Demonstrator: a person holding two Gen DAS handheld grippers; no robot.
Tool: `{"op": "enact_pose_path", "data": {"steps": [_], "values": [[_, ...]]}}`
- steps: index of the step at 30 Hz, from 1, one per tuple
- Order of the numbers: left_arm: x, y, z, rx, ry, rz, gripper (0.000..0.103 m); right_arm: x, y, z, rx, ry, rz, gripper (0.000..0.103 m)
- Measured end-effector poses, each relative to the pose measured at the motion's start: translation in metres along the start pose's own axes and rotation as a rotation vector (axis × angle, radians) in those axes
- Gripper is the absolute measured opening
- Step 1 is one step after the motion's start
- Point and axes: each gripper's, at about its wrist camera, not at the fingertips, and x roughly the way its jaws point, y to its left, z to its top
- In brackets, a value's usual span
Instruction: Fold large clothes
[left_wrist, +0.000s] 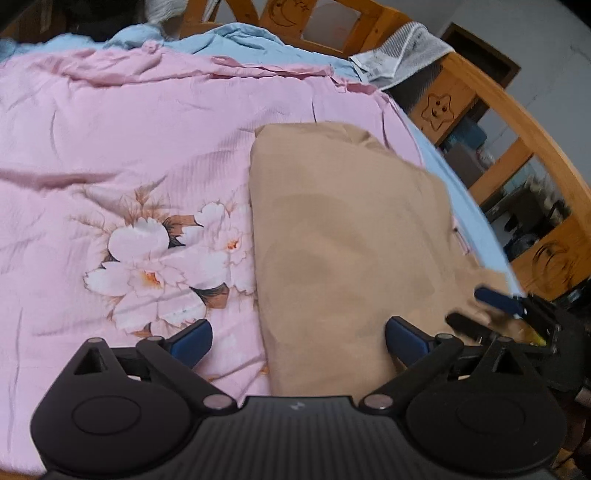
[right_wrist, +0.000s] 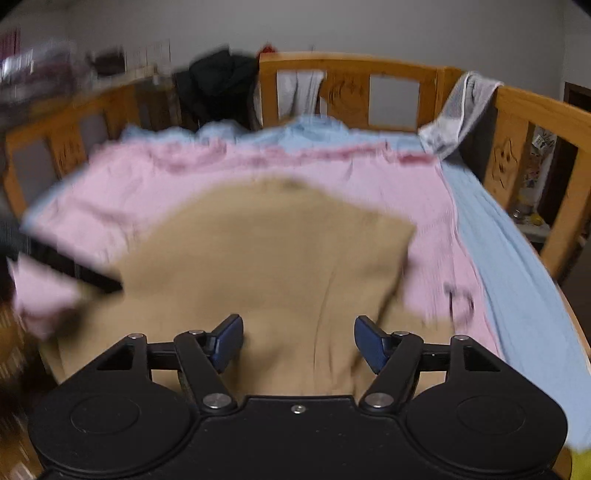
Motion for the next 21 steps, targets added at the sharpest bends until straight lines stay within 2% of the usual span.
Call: {"op": "enact_pose_path", "data": {"steps": [1,3,8,11,14,17,19,21], "values": [[0.004,-0.002,-0.003,0.025,0.002,0.013,0.102,0.004,0.003,-0.011,-0.004,0.020,-0.027,0.068],[0.008,-0.004,-0.004,0.038,0.003,0.022,0.102,0.008,0.005,-0.029,0.000,0.000,-0.066,0.067],[0.004,-0.003,-0.002,0.035,0.014,0.012,0.102,-0.023,-0.005,-0.036,0.104,-0.081,-0.099,0.068],[0.004,0.000,-0.001,0.011,0.024,-0.011,0.101,-0.048,-0.029,-0.039,0.216,-0.131,-0.132,0.070],[0.006,0.001,0.000,-0.007,0.032,-0.032,0.101,-0.050,-0.061,-0.038,0.315,-0.089,-0.170,0.066],[0.008,-0.002,0.000,0.002,0.024,-0.027,0.102,-0.034,-0.089,-0.039,0.424,-0.008,-0.124,0.047],[0.010,-0.005,0.000,0.016,0.018,-0.012,0.103,-0.026,-0.097,-0.036,0.458,0.001,-0.077,0.017],[0.010,-0.008,0.000,0.029,0.012,0.000,0.103,-0.022,-0.096,-0.029,0.427,-0.018,-0.087,0.011]]}}
